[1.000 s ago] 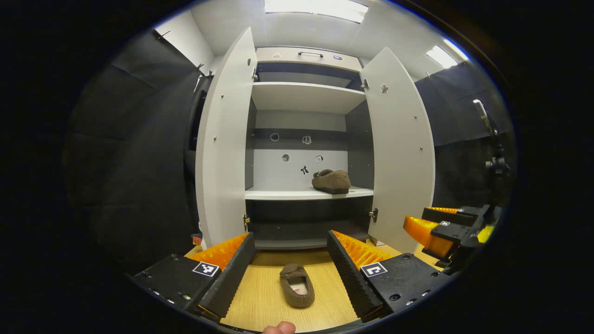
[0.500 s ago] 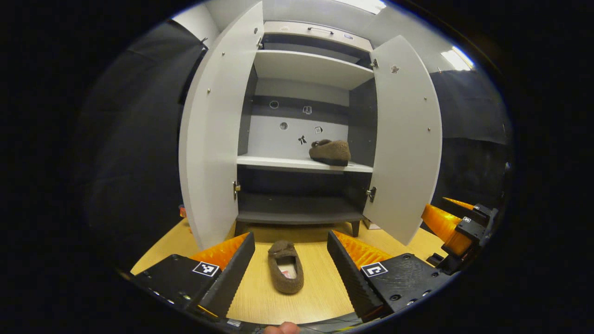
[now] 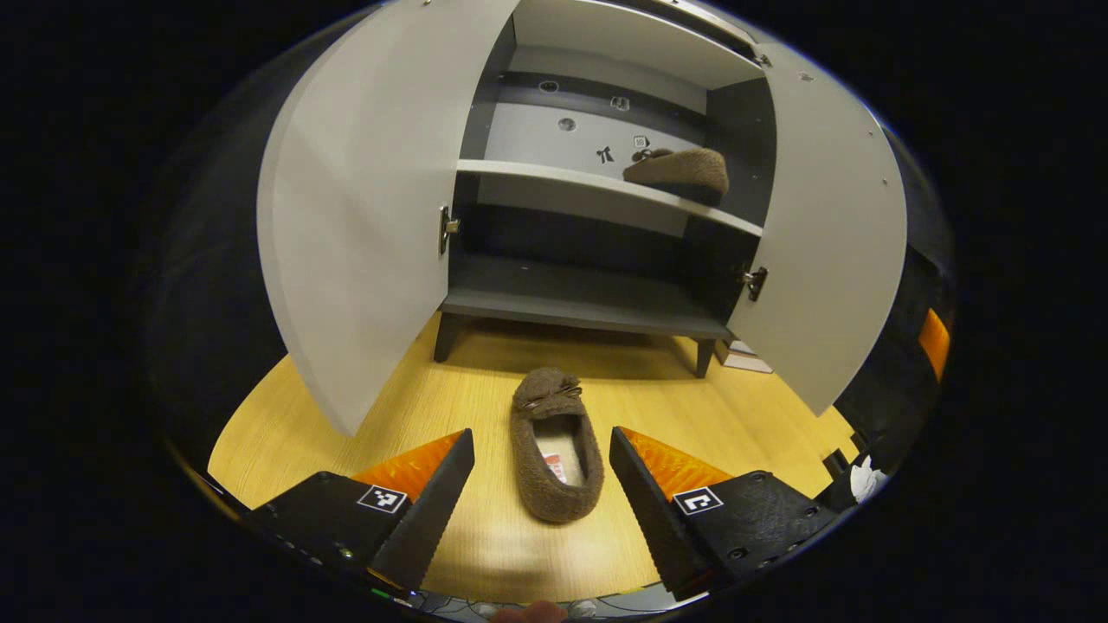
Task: Grab one shoe with the right hand and put it into the shoe cabinet, grab the other shoe with the left hand and put it into the shoe cabinet; then close the right door with the right hand and the left door with the left hand.
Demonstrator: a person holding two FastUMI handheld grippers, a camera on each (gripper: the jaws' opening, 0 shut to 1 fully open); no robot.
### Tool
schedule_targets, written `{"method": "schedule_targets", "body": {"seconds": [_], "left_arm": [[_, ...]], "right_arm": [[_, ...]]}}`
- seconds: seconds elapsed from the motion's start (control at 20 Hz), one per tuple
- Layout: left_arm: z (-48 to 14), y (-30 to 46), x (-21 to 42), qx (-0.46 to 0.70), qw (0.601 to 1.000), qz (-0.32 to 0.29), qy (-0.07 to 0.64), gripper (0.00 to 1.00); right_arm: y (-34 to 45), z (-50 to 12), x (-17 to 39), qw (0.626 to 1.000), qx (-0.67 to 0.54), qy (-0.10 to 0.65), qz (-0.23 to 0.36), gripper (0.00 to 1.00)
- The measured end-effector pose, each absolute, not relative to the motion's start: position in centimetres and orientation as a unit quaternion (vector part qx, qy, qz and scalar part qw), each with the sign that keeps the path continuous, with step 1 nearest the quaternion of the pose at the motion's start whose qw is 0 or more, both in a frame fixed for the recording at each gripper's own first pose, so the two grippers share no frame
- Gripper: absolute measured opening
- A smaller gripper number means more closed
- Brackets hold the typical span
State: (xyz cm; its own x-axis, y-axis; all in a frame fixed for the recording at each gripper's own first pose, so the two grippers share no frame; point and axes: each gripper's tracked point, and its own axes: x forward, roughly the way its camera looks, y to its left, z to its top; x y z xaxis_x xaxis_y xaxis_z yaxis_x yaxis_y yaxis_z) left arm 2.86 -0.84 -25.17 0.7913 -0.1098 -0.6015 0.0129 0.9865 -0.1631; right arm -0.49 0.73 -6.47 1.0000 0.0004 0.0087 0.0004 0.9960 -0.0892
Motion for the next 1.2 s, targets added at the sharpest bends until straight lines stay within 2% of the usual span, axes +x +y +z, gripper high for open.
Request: {"method": "schedule_targets", "body": {"seconds": [0.25,0.65,1.2], "left_arm": [[-30.2,0.0,4.3,-0.076,0.925,-0.019,0.372,0.96],[-35.8,0.6,7.5,-0.1,0.904,0.008,0.415,0.96],[-38.0,0.2,10.2,-0.125,0.901,0.007,0.415,0.93]], "right_arm": [[-0.1,-7.3,0.1,0.999,-0.05,0.014,-0.009,0.7],[-0.7,-8.8,0.7,0.998,-0.042,0.044,-0.019,0.7],[-1.2,-9.1,1.7,0.997,-0.043,0.061,-0.026,0.7]]}}
